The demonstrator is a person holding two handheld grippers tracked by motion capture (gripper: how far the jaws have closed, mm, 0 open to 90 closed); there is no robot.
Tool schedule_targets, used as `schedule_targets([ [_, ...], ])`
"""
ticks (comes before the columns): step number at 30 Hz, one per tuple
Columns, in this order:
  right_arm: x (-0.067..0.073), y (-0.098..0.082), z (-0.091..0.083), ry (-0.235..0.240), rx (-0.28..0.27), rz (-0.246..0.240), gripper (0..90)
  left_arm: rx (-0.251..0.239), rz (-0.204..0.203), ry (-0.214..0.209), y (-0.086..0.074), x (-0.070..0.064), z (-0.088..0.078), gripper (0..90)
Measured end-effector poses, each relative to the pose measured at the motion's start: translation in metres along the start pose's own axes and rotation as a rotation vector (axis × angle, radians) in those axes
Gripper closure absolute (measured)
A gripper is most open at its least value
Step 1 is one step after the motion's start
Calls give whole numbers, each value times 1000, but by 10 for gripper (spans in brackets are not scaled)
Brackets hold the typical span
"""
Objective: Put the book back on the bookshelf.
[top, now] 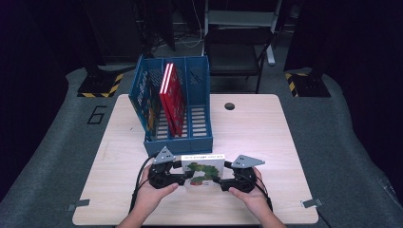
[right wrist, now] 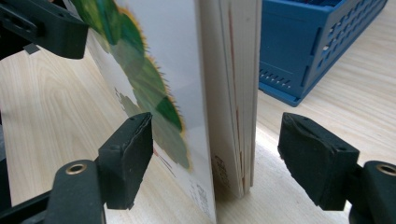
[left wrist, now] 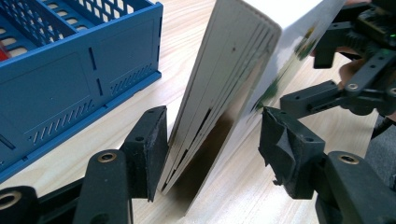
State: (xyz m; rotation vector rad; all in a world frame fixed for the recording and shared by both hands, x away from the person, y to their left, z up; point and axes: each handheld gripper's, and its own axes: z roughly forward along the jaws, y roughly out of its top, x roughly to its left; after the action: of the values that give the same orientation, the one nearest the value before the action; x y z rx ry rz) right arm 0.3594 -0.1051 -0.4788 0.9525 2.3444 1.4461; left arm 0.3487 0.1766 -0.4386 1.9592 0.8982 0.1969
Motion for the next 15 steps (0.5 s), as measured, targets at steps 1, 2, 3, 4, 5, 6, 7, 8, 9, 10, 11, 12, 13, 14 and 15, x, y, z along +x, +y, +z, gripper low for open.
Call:
schedule_targets([
  [1, 0, 0, 1, 5, -3, 5, 260, 3, -1, -4, 0, 1, 0, 422],
  [2, -2, 0, 3, 25, -2, 8, 260, 5, -5, -4, -1, 1, 1, 424],
  [3, -2, 0, 5, 37, -4, 11, 260, 7, -2, -3, -1, 2, 1, 425],
  [4, -2, 0, 7, 50, -2, 11, 261, 4, -9, -3, -2, 1, 2, 426],
  [5, -3, -1, 8, 60, -4, 6, 265, 6, -8, -4, -2, 1, 2, 426],
  [6, -2, -1, 9, 63, 1, 1, 269, 7, -6, -3, -2, 1, 2, 426],
  [7, -2, -2, 9, 68, 2, -5, 283, 9, -4, -4, -2, 1, 2, 426],
  [8, -1, -2, 10, 72, 7, -2, 303, 9, -4, -3, -2, 1, 3, 427],
  [9, -2, -3, 11, 82, 9, -7, 326, 8, -5, -3, -3, 1, 3, 428],
  [10, -1, -3, 11, 82, 11, -8, 345, 9, -5, -3, -3, 1, 2, 428],
  [11, -1, -3, 10, 71, 10, -13, 366, 6, -3, 0, -3, 1, 2, 430],
  [12, -1, -3, 10, 71, 8, -11, 378, 6, -3, -1, -3, 1, 2, 435],
  [13, -2, -3, 9, 83, 10, -13, 394, 6, -3, -1, -3, 0, 2, 438],
  [14, -2, -3, 8, 87, 10, -9, 402, 6, -2, 0, -3, 0, 2, 438],
  [15, -2, -3, 8, 90, 9, -11, 413, -5, -2, 7, -4, 0, 3, 438],
])
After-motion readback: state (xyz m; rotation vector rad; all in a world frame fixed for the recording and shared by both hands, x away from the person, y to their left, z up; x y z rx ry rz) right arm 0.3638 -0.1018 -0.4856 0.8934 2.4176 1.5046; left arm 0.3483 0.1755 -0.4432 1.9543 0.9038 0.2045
